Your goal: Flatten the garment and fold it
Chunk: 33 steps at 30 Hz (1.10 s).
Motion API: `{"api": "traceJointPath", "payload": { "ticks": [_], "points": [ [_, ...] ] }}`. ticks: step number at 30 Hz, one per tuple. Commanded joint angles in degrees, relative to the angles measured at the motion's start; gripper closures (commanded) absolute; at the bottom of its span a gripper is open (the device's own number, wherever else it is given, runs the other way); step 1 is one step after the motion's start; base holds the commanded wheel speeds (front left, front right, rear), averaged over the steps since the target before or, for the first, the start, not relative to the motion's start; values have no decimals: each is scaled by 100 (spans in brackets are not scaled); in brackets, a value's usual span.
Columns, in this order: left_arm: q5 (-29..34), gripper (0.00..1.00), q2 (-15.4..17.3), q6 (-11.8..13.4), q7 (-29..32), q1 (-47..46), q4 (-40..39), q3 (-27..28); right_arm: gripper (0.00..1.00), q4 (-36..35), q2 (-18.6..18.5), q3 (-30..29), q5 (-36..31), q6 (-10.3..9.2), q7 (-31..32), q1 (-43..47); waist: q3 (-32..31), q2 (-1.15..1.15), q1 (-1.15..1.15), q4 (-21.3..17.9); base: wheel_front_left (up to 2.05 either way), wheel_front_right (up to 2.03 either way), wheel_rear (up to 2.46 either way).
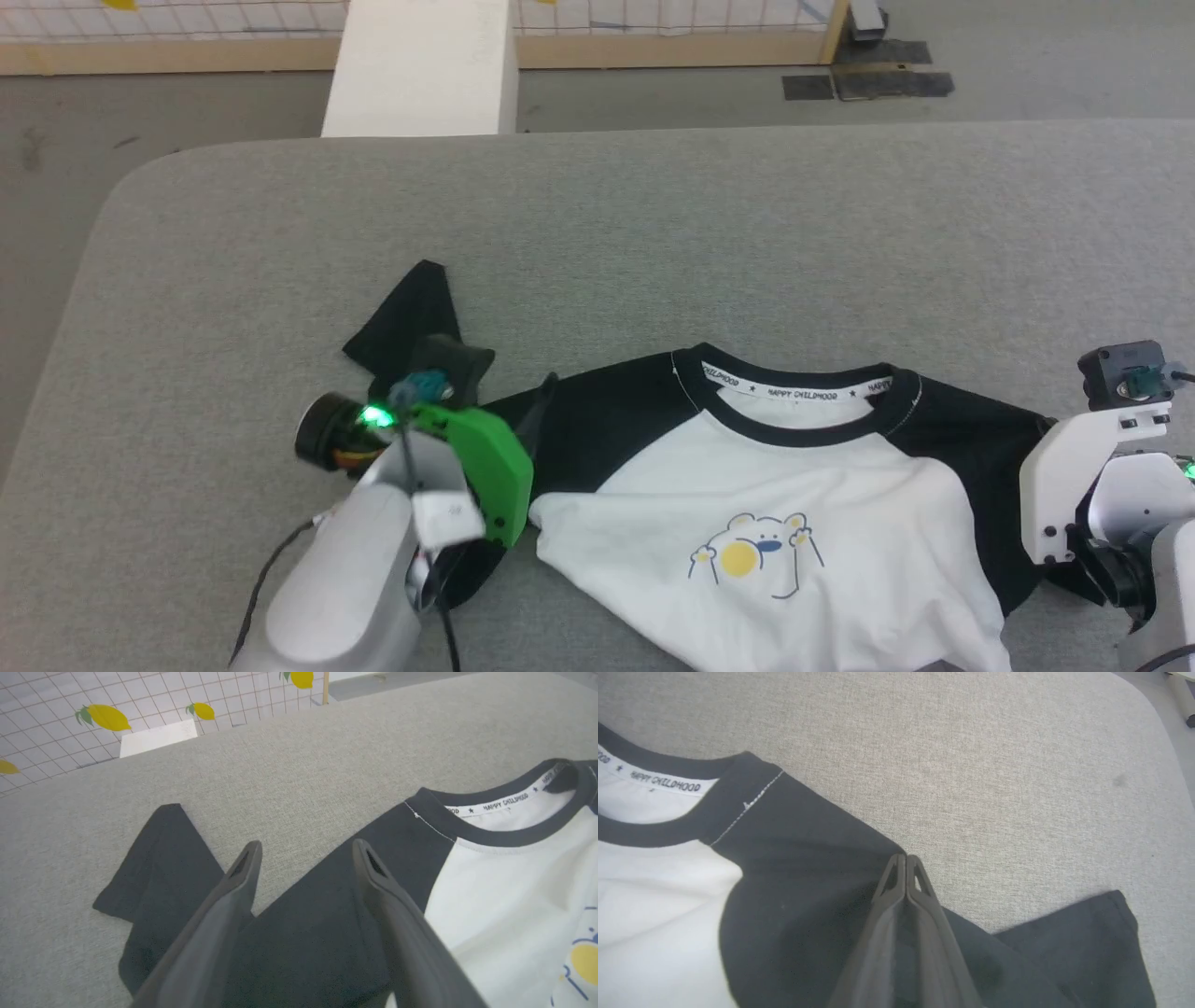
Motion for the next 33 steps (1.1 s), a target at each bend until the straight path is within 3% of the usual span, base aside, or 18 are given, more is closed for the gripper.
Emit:
{"api": "traceJointPath", "payload": {
  "ticks": [1,9,19,20,21,22,27,33],
  "points": [
    [35,0,41,-50,208,-252,163,-71,100,-67,23,20,24,-10,12,56,66,0,0,-113,0,0,0],
    [-32,0,87,-195,1727,-1047,1114,-508,100,-179,51,182,136,-10,23,1,303,0,0,-386,0,0,0],
    [-364,0,130,-251,3259,-1373,1632,-865,100,-205,69,360,238,-10,-3,-134,541,0,0,-625,0,0,0],
    [-395,6,149,-255,3387,-1381,1651,-913,100,-205,68,379,245,-10,-4,-144,552,0,0,-636,0,0,0],
    [-475,71,163,-259,3567,-1371,1674,-964,100,-202,66,399,256,-10,-5,-154,562,0,0,-649,0,0,0],
    [-554,100,175,-262,3709,-1359,1677,-1002,100,-199,68,411,270,-10,-8,-164,570,0,0,-659,0,0,0],
    [-1078,100,315,-269,3993,-1306,1228,-1277,100,-224,55,472,332,-10,0,-202,577,0,0,-670,0,0,0],
    [-1619,100,775,-270,3248,-1601,234,-1565,100,-383,-231,656,428,-10,57,-465,563,0,0,-644,0,0,0]
  ]
}}
